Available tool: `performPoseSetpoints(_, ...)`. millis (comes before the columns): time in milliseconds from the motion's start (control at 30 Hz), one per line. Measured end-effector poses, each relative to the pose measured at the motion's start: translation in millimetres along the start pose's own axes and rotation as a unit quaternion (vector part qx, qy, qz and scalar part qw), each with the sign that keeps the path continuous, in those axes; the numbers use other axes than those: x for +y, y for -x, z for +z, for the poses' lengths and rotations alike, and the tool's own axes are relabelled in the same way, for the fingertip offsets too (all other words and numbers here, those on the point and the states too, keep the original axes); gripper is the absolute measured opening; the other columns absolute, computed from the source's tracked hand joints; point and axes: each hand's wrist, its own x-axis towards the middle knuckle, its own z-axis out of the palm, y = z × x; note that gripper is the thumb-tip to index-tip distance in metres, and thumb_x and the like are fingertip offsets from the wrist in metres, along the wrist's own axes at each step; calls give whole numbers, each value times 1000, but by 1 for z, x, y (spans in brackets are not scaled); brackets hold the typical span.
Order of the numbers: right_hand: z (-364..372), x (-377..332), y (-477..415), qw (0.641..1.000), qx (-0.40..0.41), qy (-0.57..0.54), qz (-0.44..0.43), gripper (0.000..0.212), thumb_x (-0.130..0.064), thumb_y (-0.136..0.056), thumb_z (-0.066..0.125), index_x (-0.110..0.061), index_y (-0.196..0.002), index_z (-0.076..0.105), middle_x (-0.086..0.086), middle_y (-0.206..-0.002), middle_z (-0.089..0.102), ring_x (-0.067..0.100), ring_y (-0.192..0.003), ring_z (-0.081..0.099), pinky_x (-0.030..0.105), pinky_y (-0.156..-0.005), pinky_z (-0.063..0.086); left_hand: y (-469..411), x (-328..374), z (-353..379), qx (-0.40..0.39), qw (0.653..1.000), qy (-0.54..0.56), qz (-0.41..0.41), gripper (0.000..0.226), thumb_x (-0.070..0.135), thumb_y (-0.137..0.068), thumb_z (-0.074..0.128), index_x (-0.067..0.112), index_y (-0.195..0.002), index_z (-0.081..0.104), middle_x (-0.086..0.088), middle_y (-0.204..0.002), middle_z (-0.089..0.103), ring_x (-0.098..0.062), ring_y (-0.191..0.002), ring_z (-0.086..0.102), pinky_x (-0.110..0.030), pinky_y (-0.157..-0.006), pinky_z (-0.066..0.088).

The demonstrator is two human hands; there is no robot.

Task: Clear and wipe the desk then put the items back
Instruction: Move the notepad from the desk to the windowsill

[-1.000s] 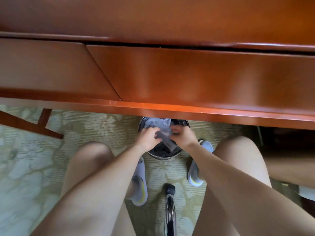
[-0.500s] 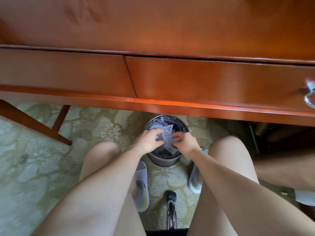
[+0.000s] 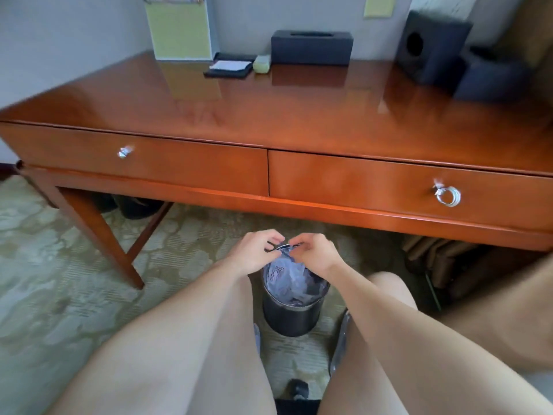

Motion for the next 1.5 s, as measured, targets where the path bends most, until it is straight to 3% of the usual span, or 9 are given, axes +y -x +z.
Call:
performPoseSetpoints(100, -12, -26, 17, 999, 6, -24, -38, 26, -4, -88, 54, -25, -97, 66, 0, -89, 73, 17, -83, 66, 31, -82, 55, 18, 15, -24, 51, 998, -3, 27, 27, 17, -91, 63, 23, -117, 64, 7, -114, 67, -7, -97, 64, -30, -93, 50)
performPoseSetpoints(200, -27, -53, 29, 996, 19, -24, -82, 26, -3, -90, 51, -24, -98, 65, 4, -95, 74, 15, -86, 69, 24, -77, 53, 32, 29, -54, 119, 992, -6, 41, 20, 22, -92, 61, 28, -110, 65, 14, -103, 68, -4, -92, 64, -35, -90, 53)
performPoseSetpoints(500, -70, -141, 15, 976, 92, -56, -188, 25, -7, -95, 50, -24, -94, 69, -8, -81, 73, 7, -79, 68, 27, -79, 56, 32, 57, -150, 273, 960, -21, 54, 15, 26, -96, 56, 32, -108, 62, 15, -96, 63, -1, -87, 61, -29, -82, 56)
performPoseSetpoints(733, -94, -189, -46, 978, 103, -45, -177, 16, -18, -92, 57, -29, -92, 69, -6, -90, 72, 12, -90, 65, 31, -86, 53, -17, 47, -211, 258, 966, -18, 30, 17, 22, -97, 52, 28, -111, 61, 9, -103, 63, -3, -90, 59, -25, -83, 53)
performPoseSetpoints(900, -96, -206, -106, 985, 98, -20, -141, 11, -24, -92, 60, -27, -100, 68, -9, -93, 66, 7, -83, 60, 15, -65, 41, -75, 26, -244, 221, 974, -54, -7, 15, 26, -95, 56, 30, -107, 63, 9, -103, 59, -7, -92, 58, -28, -87, 54)
performPoseSetpoints(1000, -95, -219, -149, 984, 117, -17, -135, 11, -23, -93, 58, -27, -99, 67, -10, -90, 64, 4, -74, 60, 14, -58, 43, -118, 13, -262, 246, 966, -68, -45, 15, 28, -94, 58, 31, -107, 65, 7, -107, 57, -8, -94, 57, -26, -87, 51)
performPoseSetpoints(1133, -93, -238, -211, 983, 129, -1, -135, 12, -26, -93, 57, -32, -99, 65, -9, -95, 65, 13, -71, 66, 27, -67, 55, -177, -8, -289, 276, 953, -84, -89, 14, 30, -93, 58, 32, -105, 65, 6, -107, 56, -11, -94, 55, -24, -81, 45)
performPoseSetpoints(1333, -92, -258, -288, 974, 176, 36, -135, 16, -28, -94, 55, -36, -105, 63, -11, -99, 63, 12, -88, 62, 29, -77, 51, -245, -28, -323, 313, 927, -152, -142, 11, 36, -96, 50, 38, -104, 58, 12, -95, 64, -15, -91, 62, -28, -74, 46)
performPoseSetpoints(1500, -90, -275, -335, 963, 197, 113, -147, 32, -27, -93, 51, -36, -123, 56, -7, -112, 65, 20, -102, 60, 32, -83, 48, -288, -41, -337, 355, 917, -134, -125, 19, 37, -95, 51, 38, -113, 56, 15, -95, 64, -17, -91, 63, -32, -76, 51)
